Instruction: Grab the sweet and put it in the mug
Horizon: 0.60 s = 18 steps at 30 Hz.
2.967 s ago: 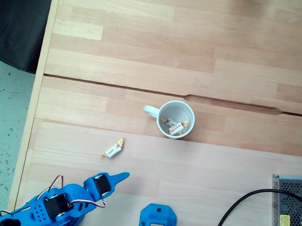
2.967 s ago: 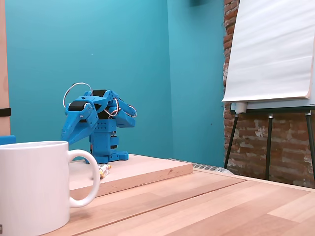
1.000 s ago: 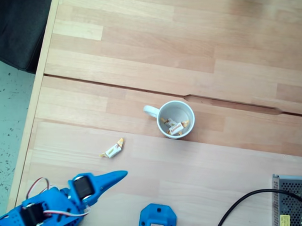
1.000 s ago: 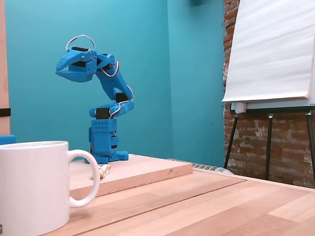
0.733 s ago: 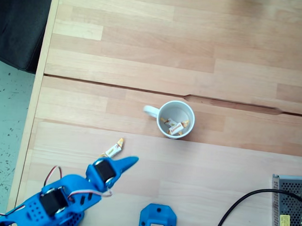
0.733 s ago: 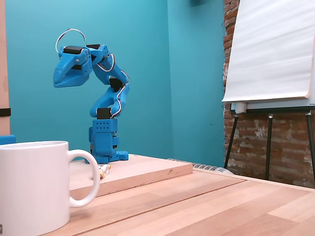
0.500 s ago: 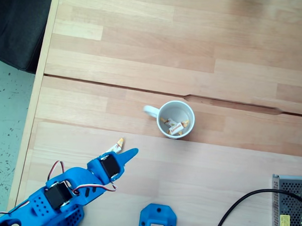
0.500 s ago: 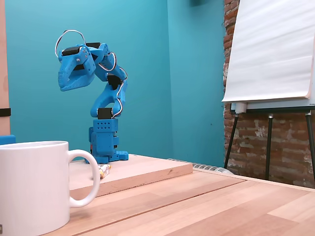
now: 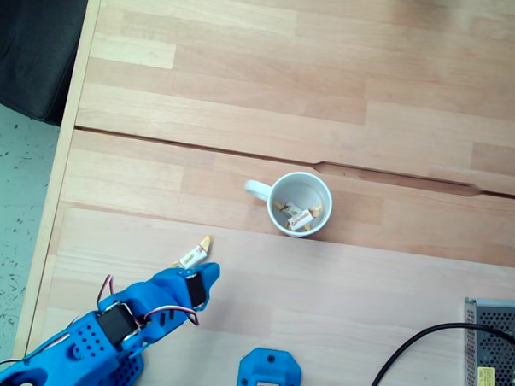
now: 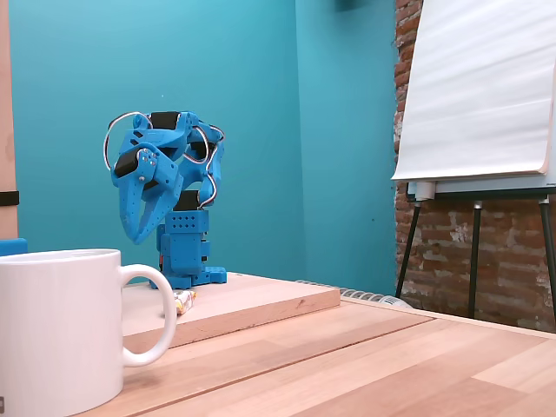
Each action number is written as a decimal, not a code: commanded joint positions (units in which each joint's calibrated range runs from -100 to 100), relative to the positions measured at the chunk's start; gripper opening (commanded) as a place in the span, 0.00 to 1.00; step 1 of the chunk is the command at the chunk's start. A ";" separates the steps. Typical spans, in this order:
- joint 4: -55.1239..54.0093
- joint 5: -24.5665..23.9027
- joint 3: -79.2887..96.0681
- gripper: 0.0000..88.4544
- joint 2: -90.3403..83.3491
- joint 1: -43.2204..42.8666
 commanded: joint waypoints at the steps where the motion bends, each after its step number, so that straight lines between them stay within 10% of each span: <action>1: -0.27 -0.34 -1.51 0.00 -1.88 -2.05; 18: 22.15 -9.13 -15.34 0.00 -1.10 -5.17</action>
